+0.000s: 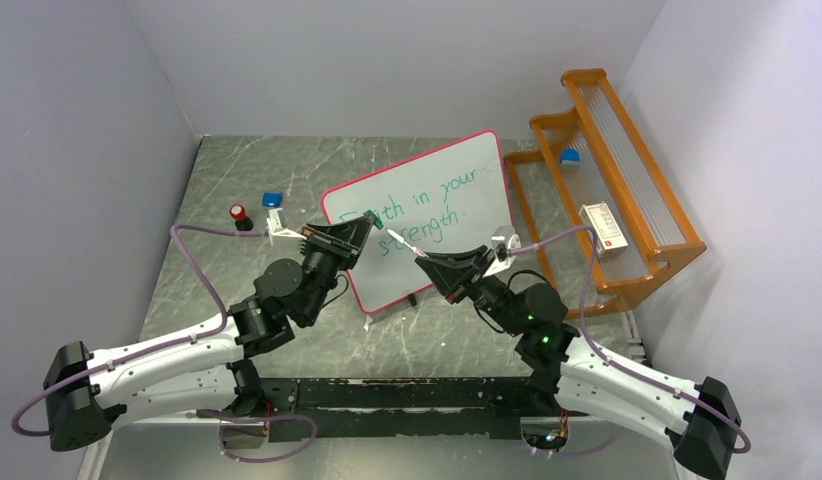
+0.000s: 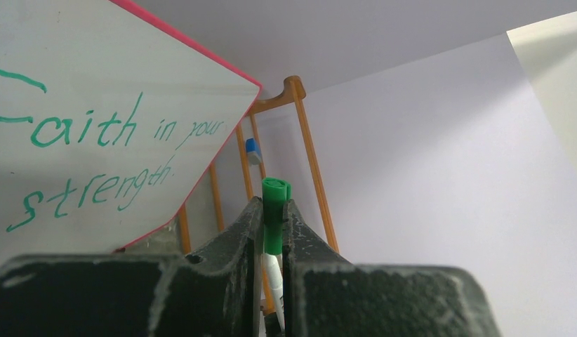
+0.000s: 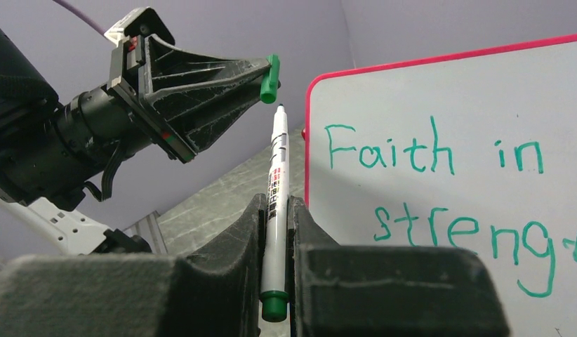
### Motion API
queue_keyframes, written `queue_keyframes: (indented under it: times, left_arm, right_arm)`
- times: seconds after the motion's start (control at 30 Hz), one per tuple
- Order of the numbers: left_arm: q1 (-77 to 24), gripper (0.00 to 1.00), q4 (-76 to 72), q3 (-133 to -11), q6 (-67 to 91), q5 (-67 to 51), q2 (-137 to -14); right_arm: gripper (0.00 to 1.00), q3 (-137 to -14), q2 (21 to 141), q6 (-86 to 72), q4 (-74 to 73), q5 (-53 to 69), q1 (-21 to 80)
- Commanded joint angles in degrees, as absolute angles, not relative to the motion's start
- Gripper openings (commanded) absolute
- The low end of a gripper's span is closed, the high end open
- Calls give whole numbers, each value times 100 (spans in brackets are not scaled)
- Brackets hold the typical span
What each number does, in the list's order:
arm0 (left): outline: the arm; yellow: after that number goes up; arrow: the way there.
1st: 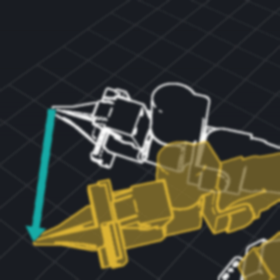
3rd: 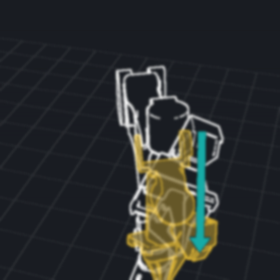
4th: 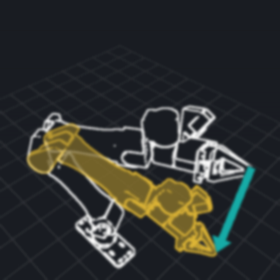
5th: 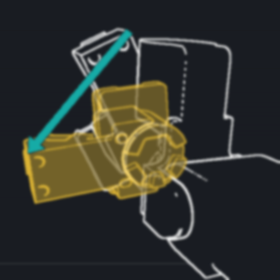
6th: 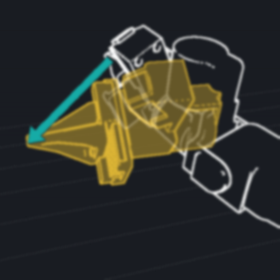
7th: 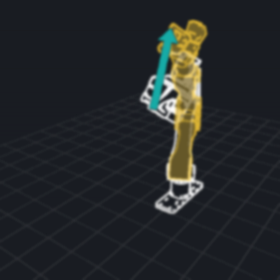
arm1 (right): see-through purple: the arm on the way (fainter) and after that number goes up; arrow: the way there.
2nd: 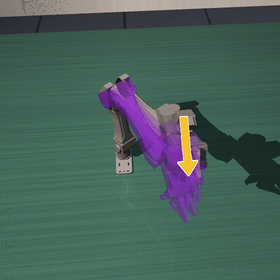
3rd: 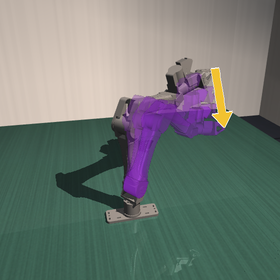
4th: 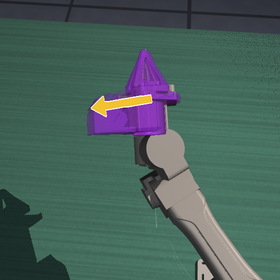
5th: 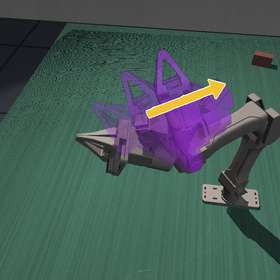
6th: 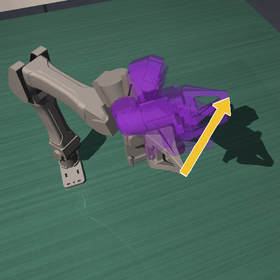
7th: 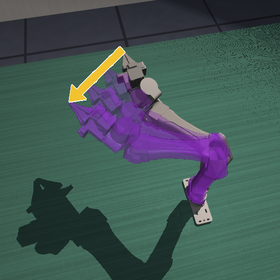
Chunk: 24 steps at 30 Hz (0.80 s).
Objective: Write a sentence on the whiteboard
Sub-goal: Close the whiteboard marker at the center of the board.
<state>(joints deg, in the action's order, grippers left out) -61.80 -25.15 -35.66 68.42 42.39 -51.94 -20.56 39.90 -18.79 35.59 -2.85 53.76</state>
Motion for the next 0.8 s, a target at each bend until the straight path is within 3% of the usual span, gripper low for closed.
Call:
queue_keyframes:
  times: [0.0, 0.77]
  left_arm:
    - [-6152, 5, -2745, -3494, 6944, 4279, -5207]
    - [-6152, 5, -2833, -3487, 7084, 4190, -5328]
  right_arm:
    - [0, -2200, 3959, -1797, 3902, -404, 5436]
    - [0, -2252, 3957, -1837, 3881, -307, 5456]
